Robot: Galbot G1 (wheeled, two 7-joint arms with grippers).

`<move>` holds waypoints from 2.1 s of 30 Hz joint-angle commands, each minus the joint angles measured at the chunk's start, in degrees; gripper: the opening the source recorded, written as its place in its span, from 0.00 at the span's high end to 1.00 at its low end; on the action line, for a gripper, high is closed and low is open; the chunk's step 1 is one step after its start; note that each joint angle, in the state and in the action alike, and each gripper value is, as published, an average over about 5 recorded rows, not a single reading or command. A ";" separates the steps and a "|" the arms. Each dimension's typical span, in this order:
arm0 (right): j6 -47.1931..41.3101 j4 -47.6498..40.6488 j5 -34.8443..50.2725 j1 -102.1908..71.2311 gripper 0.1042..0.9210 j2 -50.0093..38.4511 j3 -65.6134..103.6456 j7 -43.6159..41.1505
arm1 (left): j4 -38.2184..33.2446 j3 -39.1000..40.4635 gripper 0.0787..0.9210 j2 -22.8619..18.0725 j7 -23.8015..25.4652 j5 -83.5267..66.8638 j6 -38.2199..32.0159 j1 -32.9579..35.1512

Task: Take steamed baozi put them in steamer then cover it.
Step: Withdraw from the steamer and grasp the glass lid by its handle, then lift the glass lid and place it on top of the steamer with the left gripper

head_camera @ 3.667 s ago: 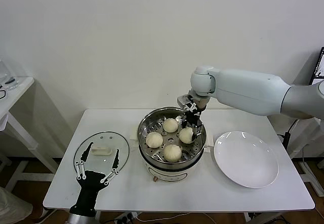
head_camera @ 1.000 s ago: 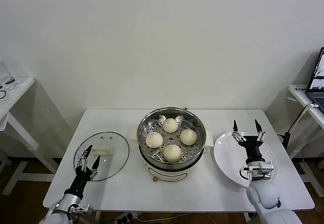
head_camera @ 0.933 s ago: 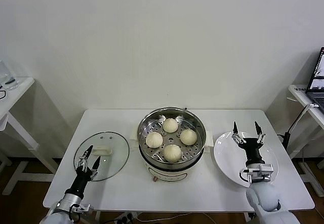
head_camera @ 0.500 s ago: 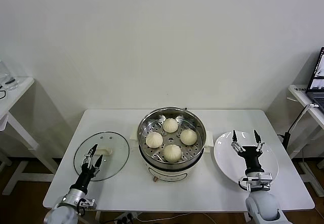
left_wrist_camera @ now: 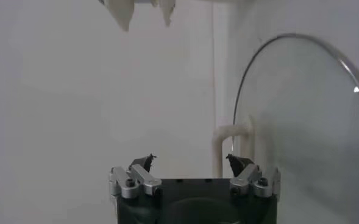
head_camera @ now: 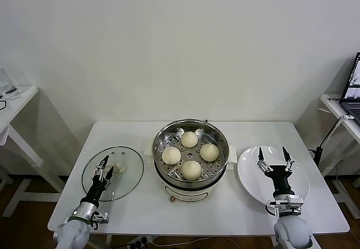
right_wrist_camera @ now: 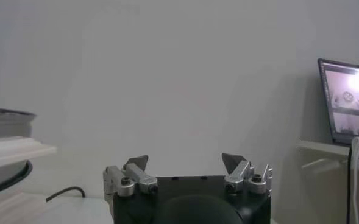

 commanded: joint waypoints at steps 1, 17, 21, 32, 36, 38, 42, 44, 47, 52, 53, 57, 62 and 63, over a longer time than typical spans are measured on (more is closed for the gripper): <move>0.15 -0.13 -0.41 -0.39 0.12 0.29 0.19 -0.14 | 3.00 0.41 0.12 -0.53 -0.43 1.13 0.44 -2.80; 0.78 -0.44 -1.69 -0.44 0.12 0.32 0.14 -0.65 | 5.01 1.29 0.12 -1.08 -0.03 0.64 1.58 -4.88; 0.82 -0.47 -1.92 -0.44 0.12 0.41 0.13 -0.65 | 4.13 1.39 0.15 -1.11 0.26 0.18 1.60 -4.59; 0.91 -0.21 -2.38 -0.16 0.12 0.61 0.13 -0.49 | 5.47 2.34 0.52 -1.35 2.19 -0.70 3.20 -6.14; 0.93 0.18 -2.41 -0.17 0.12 0.49 0.15 -0.42 | 6.79 2.33 0.65 -1.31 2.96 -0.61 3.55 -6.63; 0.93 0.34 -2.44 -0.10 0.12 0.46 0.11 -0.40 | 6.84 2.12 0.72 -1.34 3.16 -0.68 3.53 -6.69; 0.93 0.46 -2.57 0.10 0.12 0.59 0.01 -0.34 | 4.24 0.90 0.84 -1.35 3.32 -2.12 3.39 -5.99; 0.97 0.44 -2.67 0.14 0.12 0.69 -0.02 -0.33 | 0.93 -0.38 0.87 -1.14 3.56 -3.67 3.59 -5.03; 1.08 0.38 -2.87 0.13 0.12 0.84 0.01 -0.35 | -6.65 -3.21 0.88 -0.39 4.41 -6.52 4.34 -2.96; 1.23 0.33 -3.09 0.19 0.12 1.04 0.11 -0.35 | -23.30 -7.07 0.88 1.92 6.88 -11.86 7.16 1.40; 1.23 0.33 -3.11 0.25 0.12 1.09 0.12 -0.34 | -26.02 -7.46 0.88 2.31 7.35 -12.56 7.73 2.09; 1.16 0.37 -3.17 0.62 0.12 1.34 0.06 -0.31 | -37.81 -6.82 0.88 3.89 9.95 -15.03 11.44 5.01; 0.80 0.39 -3.10 1.18 0.12 1.51 0.02 -0.07 | -49.98 2.14 0.88 4.59 14.58 -14.69 18.68 6.16; 0.68 0.38 -3.04 1.31 0.12 1.53 0.04 0.05 | -51.49 5.13 0.88 4.44 15.59 -14.03 20.47 5.69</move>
